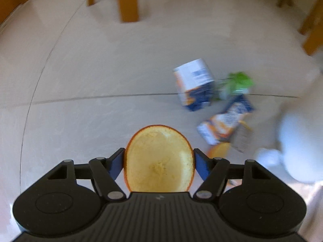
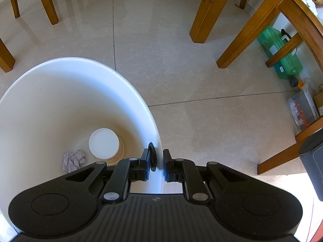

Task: Collect trash
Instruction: 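Carry the orange peel over the white bin and open the left gripper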

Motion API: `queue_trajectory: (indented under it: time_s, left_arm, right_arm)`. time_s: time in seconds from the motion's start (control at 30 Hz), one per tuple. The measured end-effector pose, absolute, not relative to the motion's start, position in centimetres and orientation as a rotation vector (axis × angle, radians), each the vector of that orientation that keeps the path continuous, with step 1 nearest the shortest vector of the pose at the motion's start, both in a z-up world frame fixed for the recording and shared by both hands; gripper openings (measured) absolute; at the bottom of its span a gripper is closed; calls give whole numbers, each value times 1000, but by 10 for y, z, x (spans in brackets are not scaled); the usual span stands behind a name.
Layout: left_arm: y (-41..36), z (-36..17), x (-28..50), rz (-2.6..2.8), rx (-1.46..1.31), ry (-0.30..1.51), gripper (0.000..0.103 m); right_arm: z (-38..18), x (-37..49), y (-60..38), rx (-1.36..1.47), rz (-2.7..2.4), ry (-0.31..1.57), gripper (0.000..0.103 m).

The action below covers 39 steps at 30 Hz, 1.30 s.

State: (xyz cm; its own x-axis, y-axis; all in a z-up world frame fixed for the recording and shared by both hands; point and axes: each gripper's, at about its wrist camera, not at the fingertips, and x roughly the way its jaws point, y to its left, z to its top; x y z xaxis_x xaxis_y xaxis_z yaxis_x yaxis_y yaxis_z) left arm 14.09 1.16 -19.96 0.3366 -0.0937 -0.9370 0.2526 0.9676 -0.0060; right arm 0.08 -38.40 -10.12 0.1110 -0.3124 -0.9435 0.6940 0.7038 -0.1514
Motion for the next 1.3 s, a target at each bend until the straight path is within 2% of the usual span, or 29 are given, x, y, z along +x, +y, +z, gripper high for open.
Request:
queue_trajectory:
  time_s: [0.27, 0.47, 0.57, 0.77, 0.83, 0.9, 1.3]
  left_arm:
    - [-46, -94, 106, -494, 209, 1146, 71]
    - [-111, -14, 85, -715, 271, 1000, 71]
    - [-146, 8, 79, -801, 284, 939, 71]
    - [-207, 19, 71, -913, 284, 882, 73]
    - [-215, 16, 67, -943, 286, 841, 87]
    - [-220, 16, 62, -939, 292, 804, 93]
    - [-184, 20, 75, -856, 236, 820, 98]
  right_arm:
    - [-101, 0, -384, 363, -762, 1256, 15]
    - [-101, 1, -384, 360, -759, 1254, 15]
    - [-100, 1, -385, 364, -757, 1252, 15]
    - [-100, 1, -384, 361, -754, 1252, 15]
    - [-100, 1, -385, 359, -752, 1253, 15]
    - [-100, 0, -385, 359, -750, 1251, 15]
    - [-99, 0, -384, 366, -747, 1247, 16]
